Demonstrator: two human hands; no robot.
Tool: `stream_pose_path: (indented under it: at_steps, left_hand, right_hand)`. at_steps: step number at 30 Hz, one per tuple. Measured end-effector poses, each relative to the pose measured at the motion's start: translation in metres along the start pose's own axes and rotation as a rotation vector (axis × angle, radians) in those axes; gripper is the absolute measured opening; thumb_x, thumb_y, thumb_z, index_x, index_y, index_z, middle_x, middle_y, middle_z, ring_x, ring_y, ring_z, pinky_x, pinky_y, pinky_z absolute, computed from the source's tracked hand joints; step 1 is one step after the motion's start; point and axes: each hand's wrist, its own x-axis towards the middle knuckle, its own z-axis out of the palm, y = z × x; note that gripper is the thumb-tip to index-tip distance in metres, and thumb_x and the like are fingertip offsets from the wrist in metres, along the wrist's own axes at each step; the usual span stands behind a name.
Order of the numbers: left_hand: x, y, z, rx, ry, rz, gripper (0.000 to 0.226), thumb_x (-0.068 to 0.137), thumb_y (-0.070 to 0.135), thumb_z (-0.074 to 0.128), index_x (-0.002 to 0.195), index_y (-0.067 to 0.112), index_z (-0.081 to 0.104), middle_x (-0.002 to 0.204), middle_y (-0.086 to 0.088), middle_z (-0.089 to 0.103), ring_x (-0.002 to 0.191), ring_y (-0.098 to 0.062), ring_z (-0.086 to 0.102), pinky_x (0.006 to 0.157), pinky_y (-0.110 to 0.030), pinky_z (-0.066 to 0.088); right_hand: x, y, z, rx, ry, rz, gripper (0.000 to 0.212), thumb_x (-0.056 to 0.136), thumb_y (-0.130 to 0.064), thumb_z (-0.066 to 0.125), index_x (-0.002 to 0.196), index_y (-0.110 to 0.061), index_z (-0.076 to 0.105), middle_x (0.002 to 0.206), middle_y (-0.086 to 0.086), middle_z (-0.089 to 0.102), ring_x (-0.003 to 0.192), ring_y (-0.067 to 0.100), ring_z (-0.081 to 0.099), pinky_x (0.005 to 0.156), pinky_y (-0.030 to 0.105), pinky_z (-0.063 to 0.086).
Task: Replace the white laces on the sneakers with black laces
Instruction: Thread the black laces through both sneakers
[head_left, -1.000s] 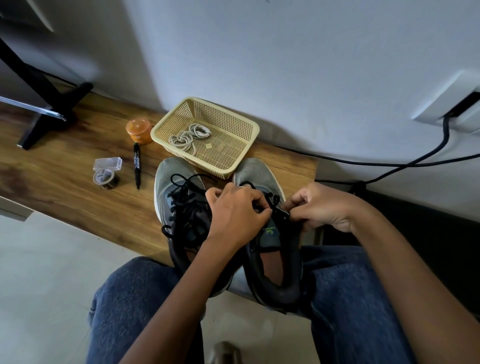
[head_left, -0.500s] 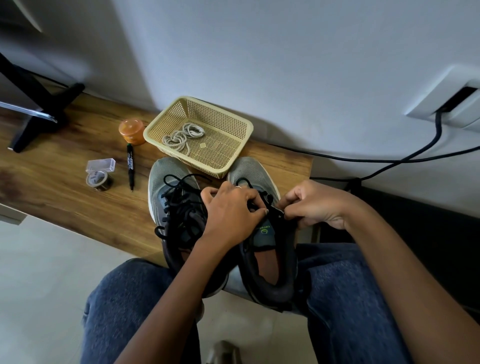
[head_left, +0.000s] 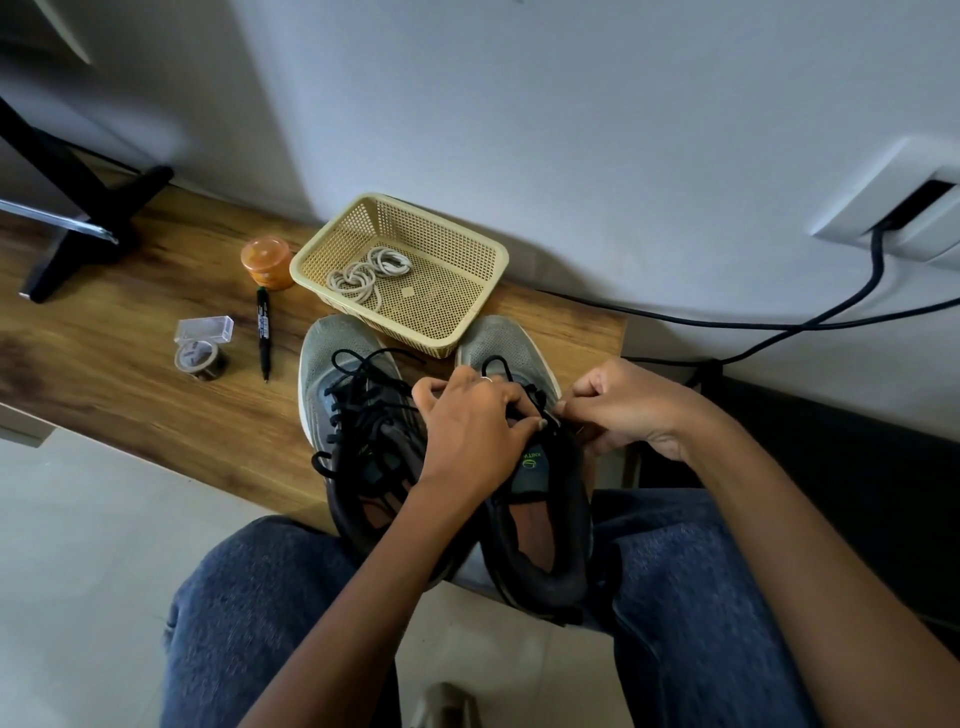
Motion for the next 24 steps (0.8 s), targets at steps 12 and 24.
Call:
stream_pose_path:
  at_steps: [12,24]
  left_hand:
    - [0.0002,-0.0024,0.0008,0.005,0.01,-0.012,0.015,0.086,0.047,0.064,0.09,0.035,0.07,0.094,0.012,0.064,0.109,-0.009,0.041,0.094,-0.034,0.015]
    - [0.003,-0.0052,0.0038,-0.028,0.055,-0.02,0.021,0.077,0.052,0.072,0.087,0.034,0.067,0.087,0.012,0.066,0.104,-0.006,0.045,0.096,-0.033,0.013]
  right_hand:
    - [0.0047,-0.0051,0.0061,-0.03,0.11,0.038,0.012,0.089,0.001,0.062,0.078,-0.003,0.066,0.07,0.01,0.067,0.055,0.012,0.065,0.047,0.021,0.053]
    - [0.0063,-0.0044,0.0088,-0.132,0.107,0.024,0.013,0.094,0.002,0.053,0.086,0.0,0.063,0.071,0.006,0.064,0.054,0.009,0.062,0.044,0.017,0.047]
